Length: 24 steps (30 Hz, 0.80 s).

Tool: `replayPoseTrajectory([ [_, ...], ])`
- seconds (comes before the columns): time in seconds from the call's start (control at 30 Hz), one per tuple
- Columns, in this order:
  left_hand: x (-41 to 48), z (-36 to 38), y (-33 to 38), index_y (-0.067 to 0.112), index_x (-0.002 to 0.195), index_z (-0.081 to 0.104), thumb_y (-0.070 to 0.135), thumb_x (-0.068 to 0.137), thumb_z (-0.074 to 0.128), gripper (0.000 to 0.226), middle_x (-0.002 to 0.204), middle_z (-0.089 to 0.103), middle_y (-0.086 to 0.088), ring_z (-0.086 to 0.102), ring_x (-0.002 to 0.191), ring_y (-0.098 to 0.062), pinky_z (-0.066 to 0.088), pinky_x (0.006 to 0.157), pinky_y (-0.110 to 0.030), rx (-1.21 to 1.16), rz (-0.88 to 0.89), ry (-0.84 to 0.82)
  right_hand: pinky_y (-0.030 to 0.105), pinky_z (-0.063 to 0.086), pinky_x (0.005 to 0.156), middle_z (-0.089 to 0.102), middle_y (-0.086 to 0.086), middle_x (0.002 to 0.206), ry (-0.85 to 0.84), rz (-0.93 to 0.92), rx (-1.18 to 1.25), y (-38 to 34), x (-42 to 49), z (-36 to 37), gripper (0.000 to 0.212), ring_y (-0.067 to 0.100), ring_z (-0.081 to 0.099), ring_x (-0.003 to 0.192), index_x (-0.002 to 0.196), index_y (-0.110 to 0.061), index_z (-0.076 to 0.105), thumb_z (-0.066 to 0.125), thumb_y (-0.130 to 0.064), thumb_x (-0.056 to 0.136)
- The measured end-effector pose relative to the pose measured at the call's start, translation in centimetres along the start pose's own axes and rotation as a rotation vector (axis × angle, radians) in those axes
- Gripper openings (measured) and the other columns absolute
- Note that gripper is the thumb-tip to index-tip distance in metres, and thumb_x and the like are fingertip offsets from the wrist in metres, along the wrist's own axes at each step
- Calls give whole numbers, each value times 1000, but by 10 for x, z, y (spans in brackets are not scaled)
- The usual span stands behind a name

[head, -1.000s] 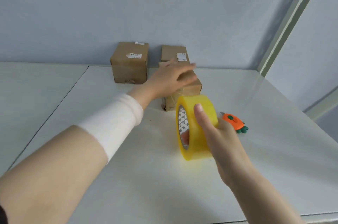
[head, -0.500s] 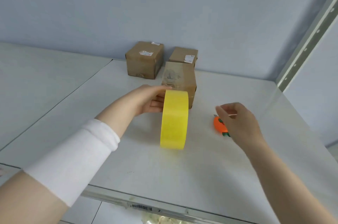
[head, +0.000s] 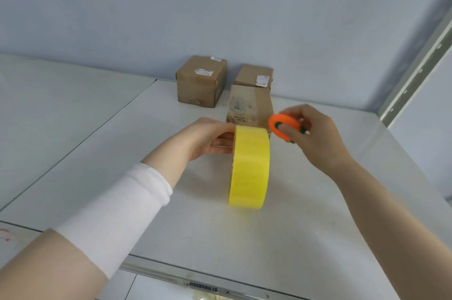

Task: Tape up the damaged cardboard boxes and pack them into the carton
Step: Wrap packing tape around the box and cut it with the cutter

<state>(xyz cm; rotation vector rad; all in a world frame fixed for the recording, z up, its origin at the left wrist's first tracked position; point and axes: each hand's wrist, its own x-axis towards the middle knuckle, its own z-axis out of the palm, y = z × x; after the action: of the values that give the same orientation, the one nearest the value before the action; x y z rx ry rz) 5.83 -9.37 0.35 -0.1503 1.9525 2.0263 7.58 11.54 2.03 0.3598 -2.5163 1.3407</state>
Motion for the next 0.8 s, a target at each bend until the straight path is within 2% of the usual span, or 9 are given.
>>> replayPoseTrajectory([
  [0.07, 1, 0, -2, 7, 88, 67, 15, 87, 63, 9, 70, 73, -3, 70, 62, -11, 53, 52, -20, -11, 2, -3, 5, 41, 69, 59, -12, 87, -63, -132, -103, -15, 16, 6, 20, 3, 54, 77, 95, -25, 62, 68, -12, 82],
  [0.1, 1, 0, -3, 8, 87, 67, 15, 88, 62, 9, 70, 73, -2, 69, 62, -11, 53, 52, -20, -19, -2, -2, 1, 37, 67, 56, -14, 85, -94, -184, -161, -21, 22, 10, 21, -1, 52, 76, 99, -21, 64, 69, -11, 81],
  [0.2, 3, -1, -6, 8, 87, 67, 16, 88, 62, 10, 70, 73, -2, 69, 62, -10, 52, 52, -19, -46, -10, 5, -1, 34, 67, 57, -10, 87, -193, -274, -299, -28, 37, 16, 22, 3, 50, 77, 101, -13, 67, 69, -7, 80],
  [0.33, 5, 0, -7, 7, 88, 67, 15, 86, 64, 10, 71, 72, -3, 69, 62, -10, 52, 52, -19, -63, -15, 21, -3, 32, 67, 58, -10, 87, -258, -316, -354, -29, 47, 21, 22, 7, 50, 82, 99, -15, 69, 72, -9, 78],
  [0.43, 7, 0, -8, 6, 90, 67, 17, 86, 65, 12, 72, 71, -3, 68, 61, -10, 51, 51, -19, -42, -14, 42, 1, 35, 69, 57, -11, 87, -284, -347, -385, -31, 50, 25, 22, 7, 50, 85, 99, -14, 70, 74, -11, 77],
  [0.57, 11, 0, -10, 9, 84, 68, 19, 85, 65, 11, 69, 72, -1, 68, 61, -9, 51, 52, -18, -32, -4, 61, 17, 38, 77, 59, -8, 89, -322, -362, -418, -35, 52, 25, 22, 9, 53, 88, 98, -15, 71, 75, -12, 77],
  [0.8, 11, 1, -11, 9, 81, 68, 19, 86, 64, 12, 66, 72, -1, 68, 59, -7, 51, 51, -17, -33, 2, 59, 20, 42, 83, 66, 1, 102, -399, -370, -484, -41, 54, 22, 24, 14, 56, 95, 103, -14, 70, 73, -12, 79],
])
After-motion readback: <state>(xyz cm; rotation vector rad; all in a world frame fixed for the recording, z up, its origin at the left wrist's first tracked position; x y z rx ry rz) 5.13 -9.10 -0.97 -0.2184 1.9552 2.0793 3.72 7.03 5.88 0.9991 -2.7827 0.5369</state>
